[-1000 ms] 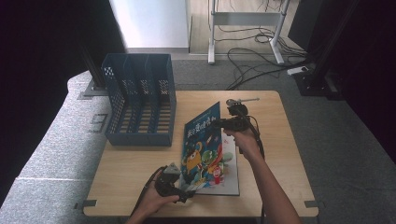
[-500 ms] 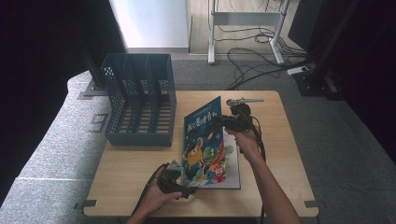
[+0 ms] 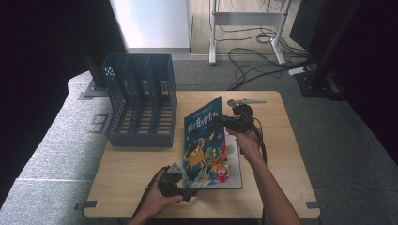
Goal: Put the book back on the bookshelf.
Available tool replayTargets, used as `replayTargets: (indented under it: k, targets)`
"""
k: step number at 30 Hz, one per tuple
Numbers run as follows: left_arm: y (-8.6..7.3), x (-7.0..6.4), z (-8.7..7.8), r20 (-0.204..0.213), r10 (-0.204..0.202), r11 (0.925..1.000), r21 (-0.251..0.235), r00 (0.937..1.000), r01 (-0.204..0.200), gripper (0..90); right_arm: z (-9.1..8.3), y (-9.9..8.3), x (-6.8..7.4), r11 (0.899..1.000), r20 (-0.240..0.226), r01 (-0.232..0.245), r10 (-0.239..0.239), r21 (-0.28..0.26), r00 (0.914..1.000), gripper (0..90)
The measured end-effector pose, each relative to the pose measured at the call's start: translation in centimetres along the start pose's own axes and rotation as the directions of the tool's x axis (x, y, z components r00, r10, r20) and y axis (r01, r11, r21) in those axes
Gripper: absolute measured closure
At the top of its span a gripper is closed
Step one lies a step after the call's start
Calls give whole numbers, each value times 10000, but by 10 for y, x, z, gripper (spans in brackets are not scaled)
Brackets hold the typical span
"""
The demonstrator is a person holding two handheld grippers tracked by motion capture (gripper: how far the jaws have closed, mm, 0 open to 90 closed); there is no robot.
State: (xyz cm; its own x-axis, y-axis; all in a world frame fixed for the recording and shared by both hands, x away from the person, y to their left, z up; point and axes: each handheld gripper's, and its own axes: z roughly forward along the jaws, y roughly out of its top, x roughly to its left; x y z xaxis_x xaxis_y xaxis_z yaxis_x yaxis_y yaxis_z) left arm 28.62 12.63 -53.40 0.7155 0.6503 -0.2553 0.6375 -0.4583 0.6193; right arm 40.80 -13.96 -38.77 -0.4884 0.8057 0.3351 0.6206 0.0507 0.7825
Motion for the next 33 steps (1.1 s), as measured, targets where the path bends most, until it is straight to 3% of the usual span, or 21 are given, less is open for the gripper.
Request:
replayTargets:
  k: [12, 26, 33]
  targets:
    - [7, 1, 4, 45, -5, 10000, 79, 10000, 4, 25, -4, 1, 2, 9997, 64, 227, -226, -14, 9997, 777]
    - [19, 10, 14, 377, -120, 9989, 463, 9992, 103, 0, -19, 2, 7, 9915, 70, 1063, -1061, -753, 9943, 777]
    - [19, 8, 16, 166, -24, 9992, 390, 9999, 17, 0, -24, -1, 8, 9853, -3, 1349, -1357, -1052, 9907, 776]
